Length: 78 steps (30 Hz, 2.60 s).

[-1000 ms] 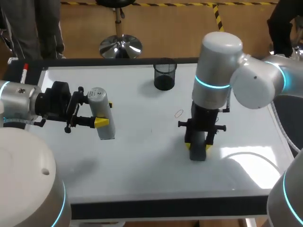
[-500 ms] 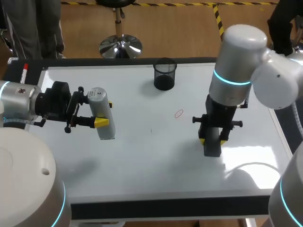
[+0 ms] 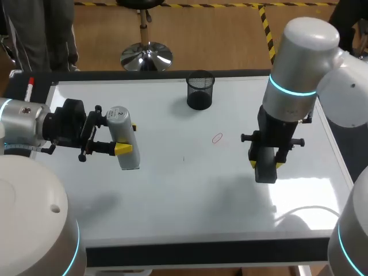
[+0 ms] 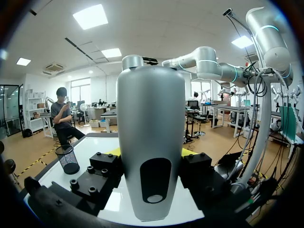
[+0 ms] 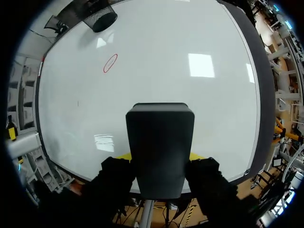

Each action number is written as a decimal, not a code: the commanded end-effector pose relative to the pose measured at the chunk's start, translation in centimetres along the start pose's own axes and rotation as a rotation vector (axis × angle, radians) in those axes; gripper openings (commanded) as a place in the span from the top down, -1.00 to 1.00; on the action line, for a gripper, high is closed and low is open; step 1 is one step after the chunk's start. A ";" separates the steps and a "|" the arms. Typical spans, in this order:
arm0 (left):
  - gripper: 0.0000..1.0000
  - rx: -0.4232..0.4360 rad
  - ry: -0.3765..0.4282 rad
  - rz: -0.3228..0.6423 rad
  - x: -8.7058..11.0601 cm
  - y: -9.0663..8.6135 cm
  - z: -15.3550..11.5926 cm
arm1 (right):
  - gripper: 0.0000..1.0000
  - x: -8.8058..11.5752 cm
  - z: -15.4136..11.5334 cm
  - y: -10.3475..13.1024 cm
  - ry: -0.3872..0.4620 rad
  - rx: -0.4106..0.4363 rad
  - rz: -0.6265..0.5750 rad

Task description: Pick up the inspection probe, press it on each red-marked spot on the whiteboard one by one, put down the probe, pick up the eraser, and wipe off all the red marks.

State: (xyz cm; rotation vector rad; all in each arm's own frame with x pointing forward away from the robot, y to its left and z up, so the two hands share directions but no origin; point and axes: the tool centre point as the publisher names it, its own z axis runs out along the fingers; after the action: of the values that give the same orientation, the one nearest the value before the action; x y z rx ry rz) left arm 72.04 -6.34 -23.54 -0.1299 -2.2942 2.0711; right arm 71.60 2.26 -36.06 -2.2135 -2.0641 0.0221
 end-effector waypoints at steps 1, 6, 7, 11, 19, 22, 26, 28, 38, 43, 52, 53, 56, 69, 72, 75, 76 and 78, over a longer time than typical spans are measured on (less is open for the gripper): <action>1.00 0.002 0.000 0.002 0.0 0.0 0.0 | 1.00 -0.4 -1.2 -0.1 0.004 0.003 -0.011; 1.00 0.002 0.000 0.002 0.0 0.0 0.0 | 1.00 -0.4 -1.2 -0.1 0.004 0.003 -0.011; 1.00 0.002 0.000 0.002 0.0 0.0 0.0 | 1.00 -0.4 -1.2 -0.1 0.004 0.003 -0.011; 1.00 0.002 0.000 0.002 0.0 0.0 0.0 | 1.00 -0.4 -1.2 -0.1 0.004 0.003 -0.011; 1.00 0.002 0.000 0.002 0.0 0.0 0.0 | 1.00 -0.4 -1.2 -0.1 0.004 0.003 -0.011; 1.00 0.002 0.000 0.002 0.0 0.0 0.0 | 1.00 -0.4 -1.2 -0.1 0.004 0.003 -0.011; 1.00 0.002 0.000 0.002 0.0 0.0 0.0 | 1.00 -0.4 -1.2 -0.1 0.004 0.003 -0.011; 1.00 0.002 0.000 0.002 0.0 0.0 0.0 | 1.00 -0.4 -1.2 -0.1 0.004 0.003 -0.011; 1.00 0.011 0.008 0.021 -0.7 -0.1 0.5 | 1.00 -0.4 -1.2 -0.1 0.004 0.003 -0.011; 1.00 0.030 0.014 0.025 -1.5 0.1 1.1 | 1.00 -0.4 -1.2 -0.1 0.004 0.003 -0.011; 1.00 0.033 0.047 0.029 -3.2 0.0 2.9 | 1.00 -0.4 -1.2 -0.1 0.004 0.003 -0.011; 1.00 0.032 0.047 0.027 -3.4 0.1 3.1 | 1.00 -0.4 -1.2 -0.1 0.004 0.003 -0.011; 1.00 0.038 0.052 0.026 -4.3 0.2 3.7 | 1.00 -0.4 -1.2 -0.1 0.004 0.003 -0.011; 1.00 0.026 0.066 0.009 -6.7 0.3 6.3 | 1.00 -0.4 -1.2 -0.1 0.004 0.003 -0.011; 1.00 0.021 0.058 0.006 -7.2 0.1 6.9 | 1.00 -0.4 -1.2 -0.1 0.004 0.003 -0.011; 1.00 0.022 0.058 0.011 -7.6 -0.2 7.6 | 1.00 -0.4 -1.2 -0.1 0.004 0.003 -0.011; 1.00 0.021 0.059 0.012 -7.8 -0.3 7.8 | 1.00 -0.4 -1.2 -0.1 0.004 0.003 -0.011; 1.00 0.017 0.059 0.011 -8.1 -0.3 8.3 | 1.00 -0.4 -1.2 -0.1 0.004 0.003 -0.011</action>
State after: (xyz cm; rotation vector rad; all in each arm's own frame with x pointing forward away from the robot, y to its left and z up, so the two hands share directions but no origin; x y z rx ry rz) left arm 78.84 -14.42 -23.94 -0.1994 -2.2434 2.0705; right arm 71.60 1.90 -35.03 -2.1999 -2.0718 0.0216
